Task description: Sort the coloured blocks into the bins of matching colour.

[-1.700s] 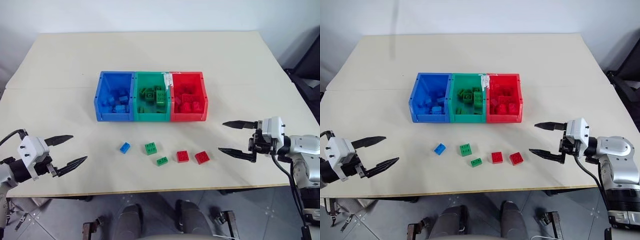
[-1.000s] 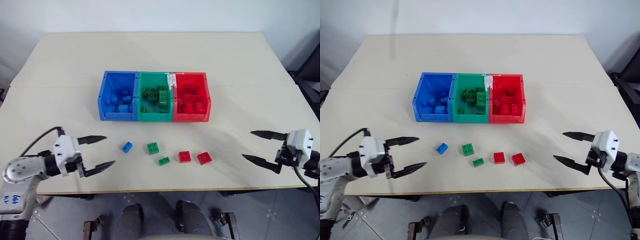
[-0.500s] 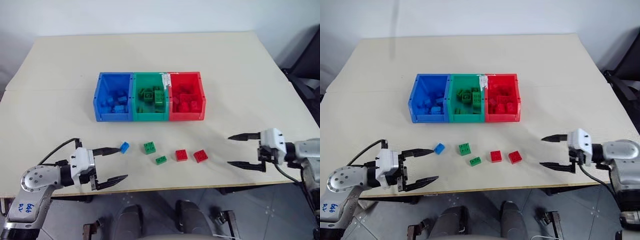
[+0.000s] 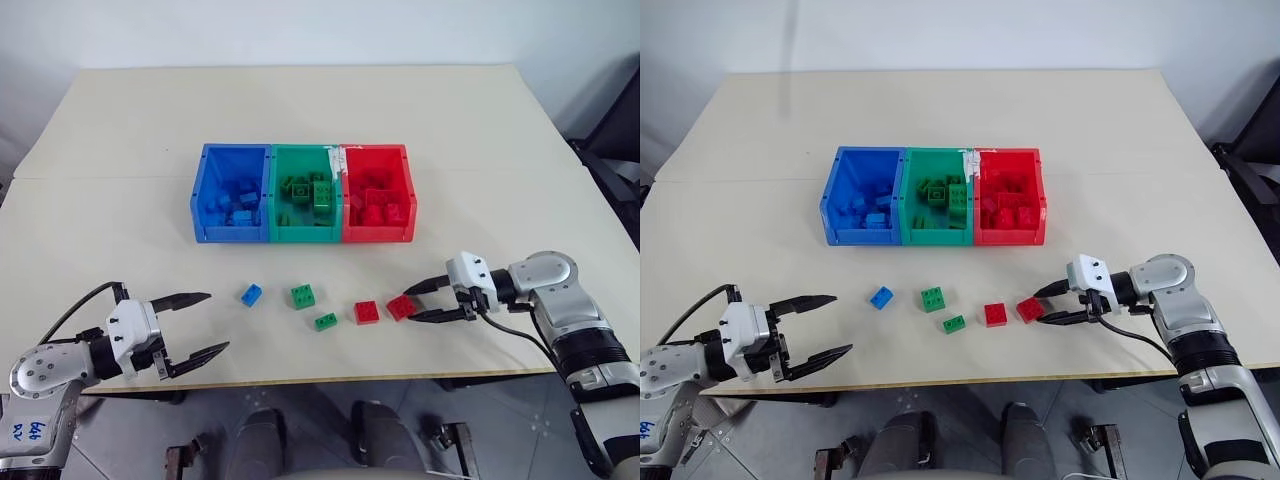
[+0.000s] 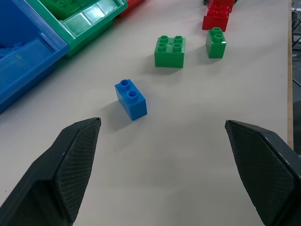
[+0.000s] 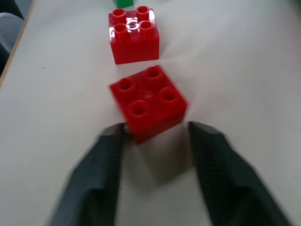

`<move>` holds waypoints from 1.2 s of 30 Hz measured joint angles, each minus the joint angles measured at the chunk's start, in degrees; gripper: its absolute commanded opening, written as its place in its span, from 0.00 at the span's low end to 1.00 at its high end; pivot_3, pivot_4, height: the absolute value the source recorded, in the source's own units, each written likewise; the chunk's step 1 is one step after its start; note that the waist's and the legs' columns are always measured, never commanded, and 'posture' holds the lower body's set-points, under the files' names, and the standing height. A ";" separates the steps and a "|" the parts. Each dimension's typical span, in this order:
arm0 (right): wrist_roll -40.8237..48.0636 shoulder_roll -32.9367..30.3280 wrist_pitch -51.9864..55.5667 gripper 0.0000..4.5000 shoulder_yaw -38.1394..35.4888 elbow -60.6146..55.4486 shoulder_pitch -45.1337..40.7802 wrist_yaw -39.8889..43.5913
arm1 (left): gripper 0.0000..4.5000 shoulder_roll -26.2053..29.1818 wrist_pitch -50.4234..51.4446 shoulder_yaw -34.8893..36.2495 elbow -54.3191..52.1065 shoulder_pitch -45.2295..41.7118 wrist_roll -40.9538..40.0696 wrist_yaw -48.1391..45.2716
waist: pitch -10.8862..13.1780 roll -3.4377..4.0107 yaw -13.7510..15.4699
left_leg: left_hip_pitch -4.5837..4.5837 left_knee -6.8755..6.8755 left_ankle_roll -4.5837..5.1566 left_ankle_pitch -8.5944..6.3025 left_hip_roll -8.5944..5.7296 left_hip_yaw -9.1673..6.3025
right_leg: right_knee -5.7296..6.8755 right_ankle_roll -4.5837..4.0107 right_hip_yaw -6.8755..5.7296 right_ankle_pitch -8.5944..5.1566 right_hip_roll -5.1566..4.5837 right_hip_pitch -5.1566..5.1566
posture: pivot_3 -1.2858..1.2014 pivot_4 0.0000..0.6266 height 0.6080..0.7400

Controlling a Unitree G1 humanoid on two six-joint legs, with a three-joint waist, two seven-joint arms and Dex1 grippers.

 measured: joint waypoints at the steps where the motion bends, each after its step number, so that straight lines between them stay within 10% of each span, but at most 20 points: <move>1: 0.33 0.00 0.02 0.19 0.06 -0.05 0.14 0.02 | 1.00 -0.12 -0.05 0.00 -0.02 0.08 0.03 0.22 | 0.00 0.00 0.00 | 0.00 0.00 -0.01 -0.01 0.01 0.01 | -0.01 0.00 0.00 0.00 0.01 0.00 | 0.52 0.24 1.00; 12: 6.86 -1.99 7.79 0.12 -7.65 -7.03 0.88 -0.61 | 1.00 -2.02 -0.35 -0.11 -0.94 0.43 0.11 3.00 | 0.00 0.00 0.04 | 0.01 0.02 -0.06 -0.09 0.10 0.06 | -0.03 -0.02 -0.02 -0.01 0.04 -0.01 | 0.52 0.24 1.00; 24: -0.48 -1.35 -0.10 0.92 4.05 1.23 -7.87 0.49 | 1.00 -1.79 -1.19 -6.41 -0.70 -5.11 1.38 -0.01 | 0.00 0.00 -0.19 | 0.01 0.03 -0.06 -0.11 0.14 0.22 | -0.03 -0.02 -0.07 -0.01 0.07 -0.08 | 0.52 0.24 1.00; 36: 2.83 2.20 -13.00 0.84 21.51 12.71 -17.54 1.03 | 1.00 -1.75 -1.11 -7.91 -0.73 -6.27 2.12 -1.19 | 0.00 0.01 -0.32 | 0.02 0.06 -0.07 -0.15 0.27 0.28 | 0.00 -0.05 -0.06 -0.03 0.11 -0.11 | 0.52 0.24 1.00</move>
